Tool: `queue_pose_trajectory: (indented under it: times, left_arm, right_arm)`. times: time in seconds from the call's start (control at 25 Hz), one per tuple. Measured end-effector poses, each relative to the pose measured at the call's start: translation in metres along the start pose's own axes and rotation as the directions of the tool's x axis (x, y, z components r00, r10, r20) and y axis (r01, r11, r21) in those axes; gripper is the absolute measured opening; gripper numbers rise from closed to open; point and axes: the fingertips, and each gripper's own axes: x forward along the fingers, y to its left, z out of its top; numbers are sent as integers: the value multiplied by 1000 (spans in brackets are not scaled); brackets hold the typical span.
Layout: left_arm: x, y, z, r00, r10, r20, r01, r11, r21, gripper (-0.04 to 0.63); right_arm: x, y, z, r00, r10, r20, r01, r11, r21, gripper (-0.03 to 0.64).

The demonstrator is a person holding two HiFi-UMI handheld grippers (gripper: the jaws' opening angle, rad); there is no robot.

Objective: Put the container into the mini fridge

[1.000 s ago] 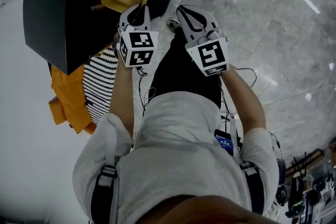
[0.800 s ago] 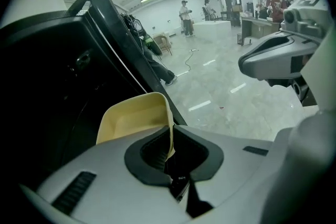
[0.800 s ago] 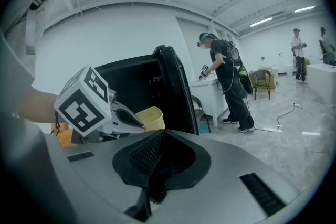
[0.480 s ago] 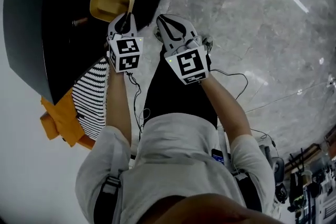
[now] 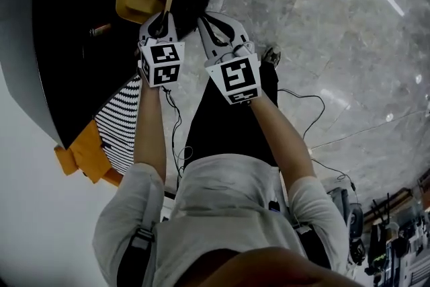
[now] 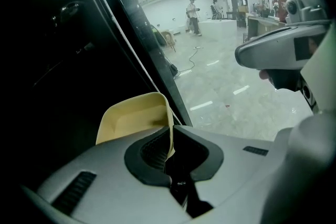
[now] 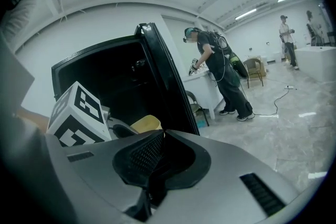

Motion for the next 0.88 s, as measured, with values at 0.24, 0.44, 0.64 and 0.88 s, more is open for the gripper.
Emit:
queue_pose_trajectory:
  times: [0.24, 0.44, 0.64, 0.88]
  left_arm:
    - [29, 7, -15, 1000, 9, -16, -9, 1000, 16, 29]
    - [45, 23, -33, 999, 11, -34, -11, 1000, -4, 29]
    - [63, 35, -42, 999, -2, -41, 1, 1000, -13, 29]
    - [79, 45, -47, 999, 3, -52, -3, 1000, -2, 29]
  right_arm:
    - [25, -13, -25, 1000, -3, -2, 3, 999, 52, 40]
    - [45, -7, -32, 1000, 0, -10, 1, 998, 59, 40]
    - [57, -4, -33, 1000, 4, -17, -3, 999, 54, 40]
    - [70, -5, -40, 999, 16, -38, -13, 998, 67, 39]
